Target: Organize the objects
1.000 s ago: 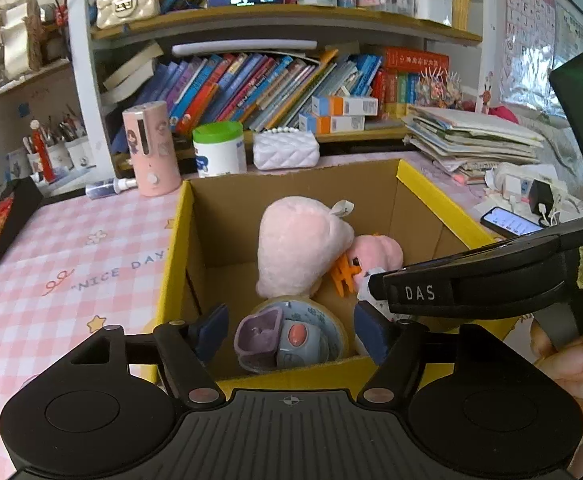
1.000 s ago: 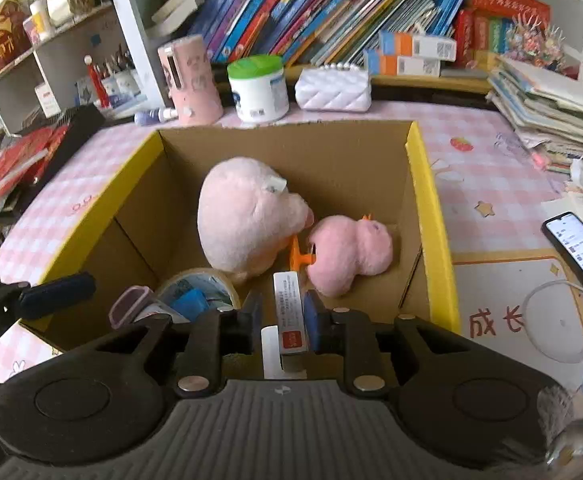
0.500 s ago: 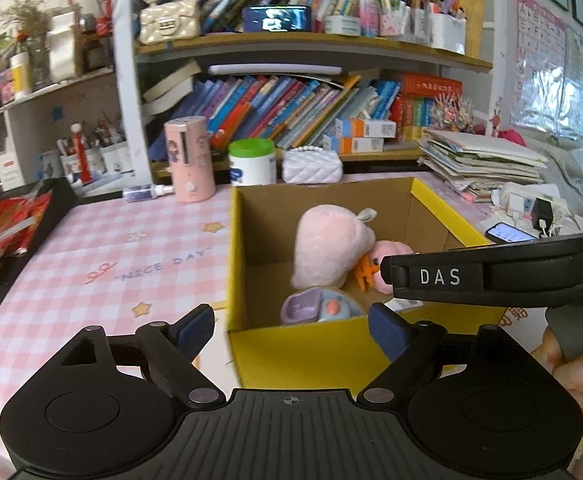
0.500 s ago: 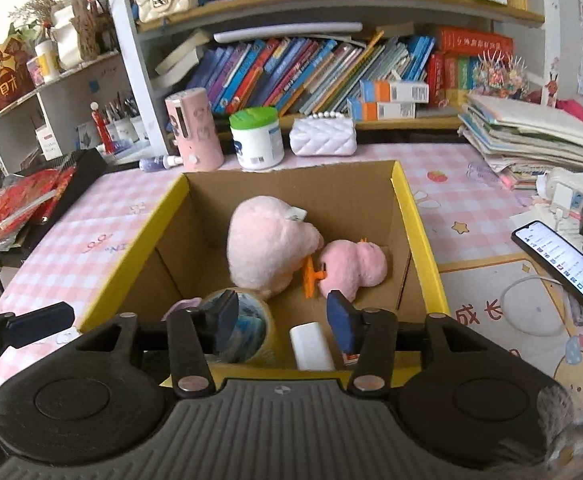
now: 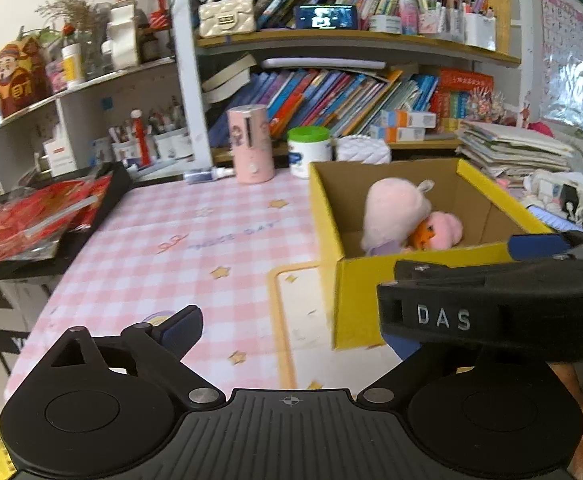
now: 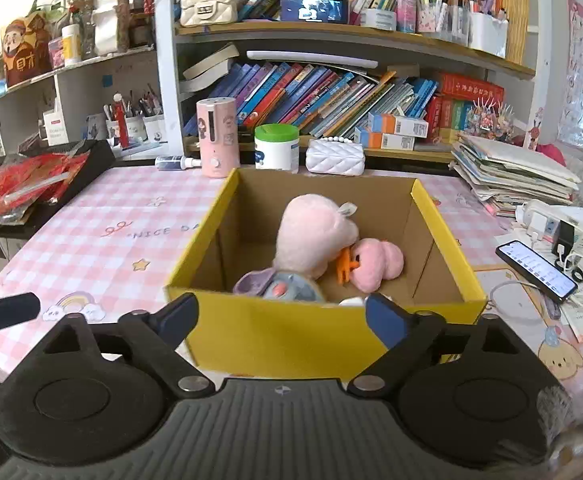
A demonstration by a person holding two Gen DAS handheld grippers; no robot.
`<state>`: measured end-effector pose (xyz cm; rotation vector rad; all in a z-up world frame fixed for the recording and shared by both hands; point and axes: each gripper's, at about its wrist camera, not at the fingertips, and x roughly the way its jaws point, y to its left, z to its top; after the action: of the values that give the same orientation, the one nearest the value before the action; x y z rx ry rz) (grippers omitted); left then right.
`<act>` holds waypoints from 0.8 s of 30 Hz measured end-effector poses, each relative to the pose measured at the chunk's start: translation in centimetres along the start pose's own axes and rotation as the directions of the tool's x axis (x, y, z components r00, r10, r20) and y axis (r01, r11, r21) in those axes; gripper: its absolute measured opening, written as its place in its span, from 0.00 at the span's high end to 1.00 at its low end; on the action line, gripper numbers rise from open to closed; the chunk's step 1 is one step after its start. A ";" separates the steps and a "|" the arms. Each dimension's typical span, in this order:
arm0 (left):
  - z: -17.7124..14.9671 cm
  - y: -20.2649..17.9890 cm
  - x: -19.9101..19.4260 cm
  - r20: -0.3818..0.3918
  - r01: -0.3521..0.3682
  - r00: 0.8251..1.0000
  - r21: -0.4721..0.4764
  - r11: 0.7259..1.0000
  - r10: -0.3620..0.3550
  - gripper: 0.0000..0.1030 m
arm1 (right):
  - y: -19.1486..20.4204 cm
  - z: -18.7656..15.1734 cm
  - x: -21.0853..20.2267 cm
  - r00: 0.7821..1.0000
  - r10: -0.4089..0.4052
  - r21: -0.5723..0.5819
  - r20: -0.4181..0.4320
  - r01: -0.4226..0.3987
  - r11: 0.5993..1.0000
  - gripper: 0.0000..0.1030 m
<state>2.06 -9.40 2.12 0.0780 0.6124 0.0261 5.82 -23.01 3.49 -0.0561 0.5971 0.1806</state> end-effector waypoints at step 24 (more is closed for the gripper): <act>-4.7 5.3 -2.9 -0.109 -0.040 0.993 -0.049 0.998 0.035 0.02 | 6.5 -4.8 -3.1 0.997 -0.023 0.056 -0.072 0.027 0.998 0.00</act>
<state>-3.01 -3.91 0.32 0.0387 0.7185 0.0826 -0.54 -17.58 1.26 -0.0151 0.6719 0.1375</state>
